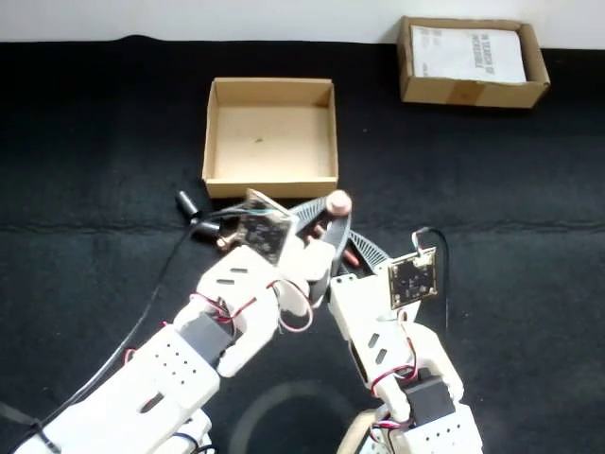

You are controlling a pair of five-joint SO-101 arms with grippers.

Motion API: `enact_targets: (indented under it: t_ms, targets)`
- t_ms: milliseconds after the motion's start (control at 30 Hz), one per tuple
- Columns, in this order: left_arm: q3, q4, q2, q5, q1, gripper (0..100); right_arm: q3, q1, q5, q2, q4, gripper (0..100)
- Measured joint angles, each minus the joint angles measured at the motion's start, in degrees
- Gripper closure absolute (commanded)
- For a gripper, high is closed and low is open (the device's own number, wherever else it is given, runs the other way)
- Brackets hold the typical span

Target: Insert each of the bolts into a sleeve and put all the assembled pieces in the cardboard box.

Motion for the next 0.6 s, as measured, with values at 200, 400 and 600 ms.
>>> enact_targets:
  t_ms: [200, 400, 600]
  targets:
    - [2.55, -0.44, 1.05, 0.35, 0.0, 99, 0.09, 0.0, 0.0, 0.18, 0.09, 99.2]
    - [2.46, -0.44, 3.69, 0.44, -1.32, 81, 0.09, 0.0, 0.0, 0.18, 0.18, 99.2]
    - [3.6, -0.18, 4.92, 0.35, -5.19, 79, 0.09, 0.18, 0.0, 0.26, 0.18, 99.2]
